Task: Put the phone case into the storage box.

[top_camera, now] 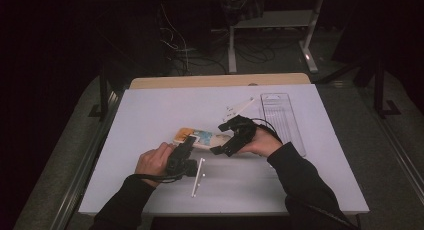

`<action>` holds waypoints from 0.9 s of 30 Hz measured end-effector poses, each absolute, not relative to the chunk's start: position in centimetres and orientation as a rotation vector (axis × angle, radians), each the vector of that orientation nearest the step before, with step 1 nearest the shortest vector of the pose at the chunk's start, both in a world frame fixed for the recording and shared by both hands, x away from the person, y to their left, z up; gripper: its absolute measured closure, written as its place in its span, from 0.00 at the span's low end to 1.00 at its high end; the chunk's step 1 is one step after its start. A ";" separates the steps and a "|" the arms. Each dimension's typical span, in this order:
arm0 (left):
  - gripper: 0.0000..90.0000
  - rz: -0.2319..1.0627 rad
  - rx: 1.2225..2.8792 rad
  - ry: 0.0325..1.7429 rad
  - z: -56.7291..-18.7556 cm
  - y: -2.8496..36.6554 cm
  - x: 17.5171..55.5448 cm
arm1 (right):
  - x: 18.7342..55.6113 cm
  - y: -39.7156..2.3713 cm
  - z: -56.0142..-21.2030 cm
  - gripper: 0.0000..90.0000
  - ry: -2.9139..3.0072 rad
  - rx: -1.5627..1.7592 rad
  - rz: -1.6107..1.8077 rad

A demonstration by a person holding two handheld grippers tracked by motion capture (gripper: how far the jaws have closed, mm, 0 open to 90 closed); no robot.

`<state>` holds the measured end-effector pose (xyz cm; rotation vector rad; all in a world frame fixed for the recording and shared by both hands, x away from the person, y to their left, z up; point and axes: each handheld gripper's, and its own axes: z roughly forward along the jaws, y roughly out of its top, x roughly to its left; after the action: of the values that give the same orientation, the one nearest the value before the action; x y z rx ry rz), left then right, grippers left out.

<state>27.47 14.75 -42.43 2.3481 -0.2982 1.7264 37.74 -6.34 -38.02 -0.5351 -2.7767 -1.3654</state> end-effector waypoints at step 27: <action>0.89 1.655 2.411 -0.188 -42.1 15.7 28.3 | 37.0 -11.4 -37.8 0.08 -2.775 -0.686 -1.386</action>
<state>28.26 15.68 -42.08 2.4112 -0.1881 1.6548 37.02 -11.36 -37.76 -0.6864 -2.7751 -1.3860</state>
